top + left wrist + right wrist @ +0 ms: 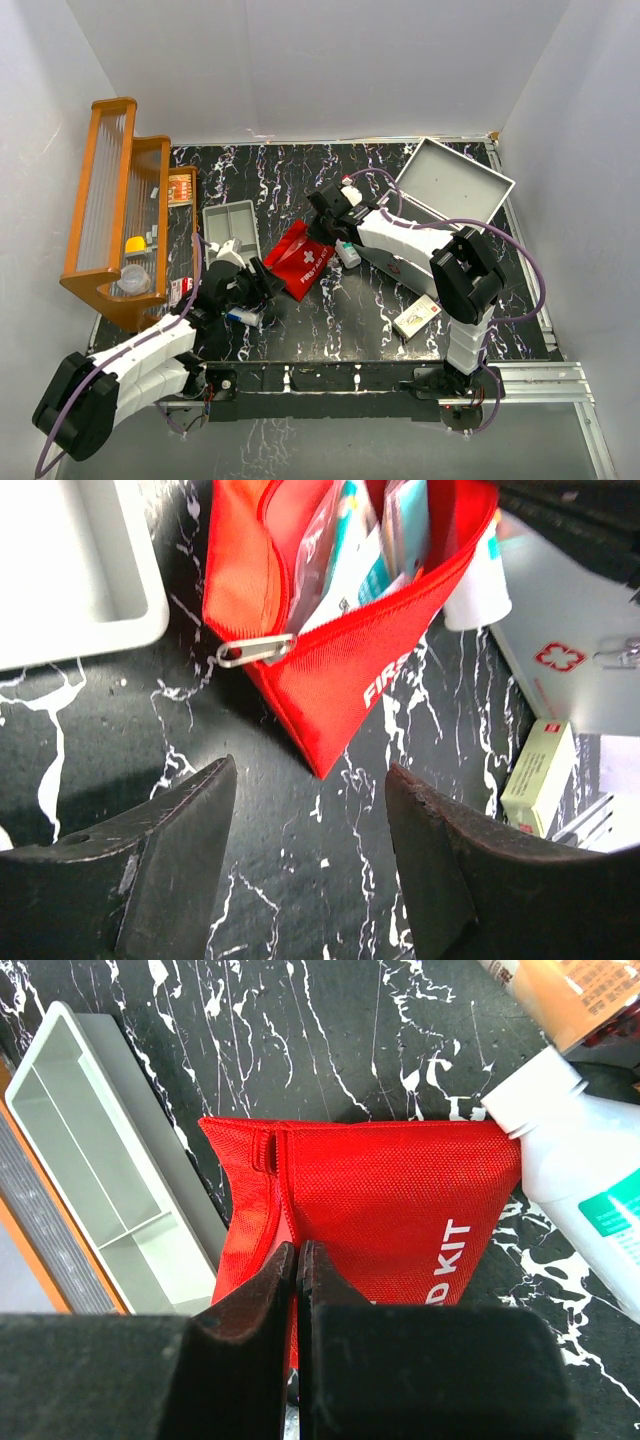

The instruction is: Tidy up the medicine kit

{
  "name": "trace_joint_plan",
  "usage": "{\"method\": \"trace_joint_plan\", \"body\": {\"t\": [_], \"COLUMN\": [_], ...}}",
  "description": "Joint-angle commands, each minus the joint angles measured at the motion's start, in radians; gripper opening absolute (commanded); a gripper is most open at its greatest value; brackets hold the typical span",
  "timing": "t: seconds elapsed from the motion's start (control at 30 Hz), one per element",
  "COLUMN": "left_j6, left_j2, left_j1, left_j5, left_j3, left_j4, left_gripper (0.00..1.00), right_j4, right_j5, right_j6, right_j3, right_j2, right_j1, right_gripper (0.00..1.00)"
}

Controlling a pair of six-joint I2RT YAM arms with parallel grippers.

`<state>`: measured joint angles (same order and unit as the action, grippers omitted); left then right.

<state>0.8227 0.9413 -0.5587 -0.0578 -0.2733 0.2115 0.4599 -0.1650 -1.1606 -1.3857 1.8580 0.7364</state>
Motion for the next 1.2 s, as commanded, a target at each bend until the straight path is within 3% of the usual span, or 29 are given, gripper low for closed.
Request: {"method": "trace_joint_plan", "body": {"t": [0.0, 0.53, 0.83, 0.9, 1.03, 1.17], "left_j6": [0.025, -0.032, -0.084, -0.094, -0.136, -0.177], "left_j2": [0.009, 0.215, 0.359, 0.373, 0.374, 0.306], "left_j1": [-0.002, -0.002, -0.002, -0.002, -0.002, -0.002], "left_j5": [0.066, 0.072, 0.023, 0.028, 0.014, 0.006], "left_j3": [0.055, 0.198, 0.192, 0.187, 0.195, 0.206], "left_j4": [0.272, 0.757, 0.931, 0.951, 1.016, 0.954], "left_gripper": [0.58, 0.46, 0.38, 0.33, 0.14, 0.01], "right_j4": [-0.058, -0.061, -0.073, -0.072, -0.085, -0.092], "right_j5": [0.041, 0.092, 0.111, 0.112, 0.117, 0.115], "right_j6": [0.005, -0.020, -0.030, -0.029, -0.002, 0.033], "right_j3": [-0.024, -0.004, 0.010, 0.010, 0.015, 0.016], "right_j2": [-0.003, 0.001, 0.001, 0.002, -0.008, -0.023], "right_j1": [-0.009, -0.019, -0.022, -0.022, -0.023, -0.027], "right_gripper": [0.00, 0.00, 0.00, 0.00, 0.00, 0.00]}}
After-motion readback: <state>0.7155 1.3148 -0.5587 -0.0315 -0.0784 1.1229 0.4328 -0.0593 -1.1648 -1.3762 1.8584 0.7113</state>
